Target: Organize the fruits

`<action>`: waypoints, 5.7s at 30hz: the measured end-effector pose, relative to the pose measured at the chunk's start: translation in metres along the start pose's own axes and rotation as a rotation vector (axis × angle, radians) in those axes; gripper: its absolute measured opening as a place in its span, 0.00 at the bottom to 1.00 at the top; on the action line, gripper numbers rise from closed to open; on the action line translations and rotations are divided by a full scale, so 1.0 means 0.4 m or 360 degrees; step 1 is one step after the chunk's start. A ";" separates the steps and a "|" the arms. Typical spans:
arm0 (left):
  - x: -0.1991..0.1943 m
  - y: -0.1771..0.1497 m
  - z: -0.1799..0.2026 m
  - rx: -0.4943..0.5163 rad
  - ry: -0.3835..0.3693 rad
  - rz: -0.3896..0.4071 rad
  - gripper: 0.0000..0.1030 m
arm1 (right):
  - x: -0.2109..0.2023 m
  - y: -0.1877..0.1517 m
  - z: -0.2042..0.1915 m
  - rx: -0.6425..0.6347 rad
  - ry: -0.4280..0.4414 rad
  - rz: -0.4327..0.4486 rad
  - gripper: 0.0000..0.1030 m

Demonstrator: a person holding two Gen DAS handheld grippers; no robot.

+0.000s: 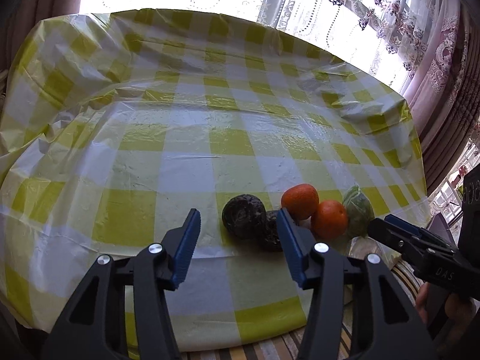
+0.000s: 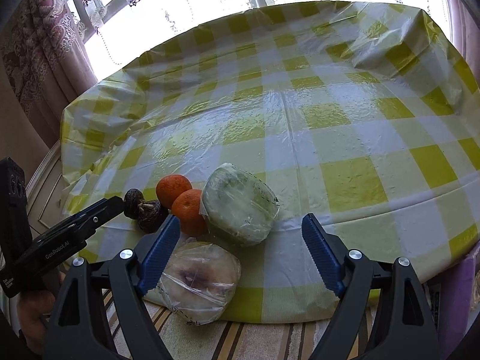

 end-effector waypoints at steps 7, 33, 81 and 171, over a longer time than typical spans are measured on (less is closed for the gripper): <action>0.032 0.003 -0.006 -0.0143 -0.0146 -0.0055 0.46 | 0.027 0.006 0.017 0.0124 0.0091 -0.0036 0.79; 0.067 -0.009 -0.019 -0.0269 -0.0217 -0.0116 0.39 | 0.072 0.016 0.011 0.0170 0.0104 -0.0100 0.58; 0.048 0.002 -0.075 -0.0104 0.0251 -0.0083 0.42 | 0.056 0.026 0.030 0.0064 -0.0240 -0.0108 0.70; 0.314 -0.391 1.190 0.1670 -0.0399 -0.0367 0.37 | -0.372 -0.146 1.013 0.0961 -0.0830 0.0130 0.57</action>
Point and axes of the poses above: each gripper's, at about its wrist camera, not at the fingertips, and x roughly the way its jaws point, z to its right, y to its top, the point moved 9 cm from there along x, roughly the way its jaws point
